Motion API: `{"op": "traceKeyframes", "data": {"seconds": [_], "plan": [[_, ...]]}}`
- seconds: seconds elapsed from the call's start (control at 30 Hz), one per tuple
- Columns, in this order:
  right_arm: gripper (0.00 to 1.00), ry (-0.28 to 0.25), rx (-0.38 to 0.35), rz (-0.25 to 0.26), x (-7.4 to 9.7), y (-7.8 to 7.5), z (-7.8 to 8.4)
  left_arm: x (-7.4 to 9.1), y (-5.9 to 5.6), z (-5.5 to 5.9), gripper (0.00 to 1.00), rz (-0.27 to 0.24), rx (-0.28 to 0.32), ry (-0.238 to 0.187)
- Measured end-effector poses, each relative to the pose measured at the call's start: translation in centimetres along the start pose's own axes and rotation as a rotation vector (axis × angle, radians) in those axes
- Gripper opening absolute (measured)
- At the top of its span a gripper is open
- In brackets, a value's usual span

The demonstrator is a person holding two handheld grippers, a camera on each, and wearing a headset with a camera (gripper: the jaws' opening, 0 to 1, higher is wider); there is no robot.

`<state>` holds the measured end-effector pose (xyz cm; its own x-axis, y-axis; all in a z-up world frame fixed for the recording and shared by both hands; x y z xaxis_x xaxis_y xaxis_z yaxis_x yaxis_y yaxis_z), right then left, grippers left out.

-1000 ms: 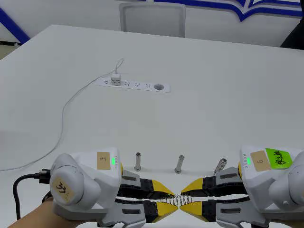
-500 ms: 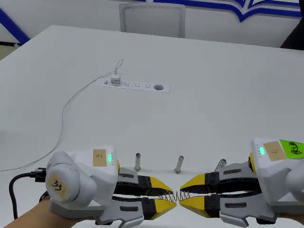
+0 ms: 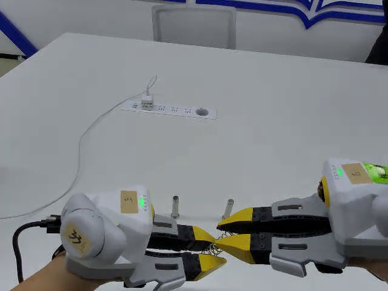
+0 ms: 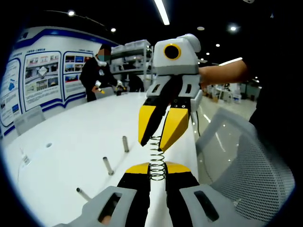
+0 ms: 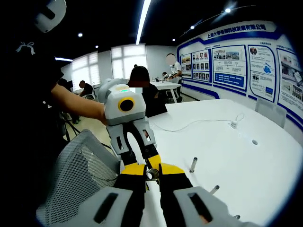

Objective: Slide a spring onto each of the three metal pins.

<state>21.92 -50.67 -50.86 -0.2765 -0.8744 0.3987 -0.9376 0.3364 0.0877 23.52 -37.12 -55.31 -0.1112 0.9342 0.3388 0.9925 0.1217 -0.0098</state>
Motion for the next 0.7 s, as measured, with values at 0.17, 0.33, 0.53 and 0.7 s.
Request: {"op": "traceKeyframes", "data": {"seconds": [0.17,0.33,0.53,0.7], "plan": [[0.11,-0.051,-0.071,0.005,-0.06,-0.01,0.06,-0.11,-0.07,0.00,0.10,0.003,-0.001,-0.001],[0.11,-0.052,-0.097,0.011,-0.05,-0.08,0.29,-0.13,-0.10,0.16,0.10,0.002,-0.010,0.003],[0.17,-0.020,-0.082,0.018,-0.14,-0.07,0.62,-0.23,-0.26,-0.12,0.10,0.007,-0.028,-0.015],[0.14,-0.030,-0.088,0.021,0.03,-0.07,0.46,-0.18,-0.22,0.21,0.10,0.001,-0.028,0.000]]}}
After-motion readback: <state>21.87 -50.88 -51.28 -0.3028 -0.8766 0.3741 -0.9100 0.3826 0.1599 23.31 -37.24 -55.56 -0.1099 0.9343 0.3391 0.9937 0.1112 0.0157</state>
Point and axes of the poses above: the centre of the closed fingertips' face, and the gripper's own axes: x roughly backward along the fingers, y roughly to its left, z roughly out of its underside, the point moved 9 cm from there along x, roughly backward along the fingers, and after that the axes turned 3 degrees about -z, right-handed, at the moved point
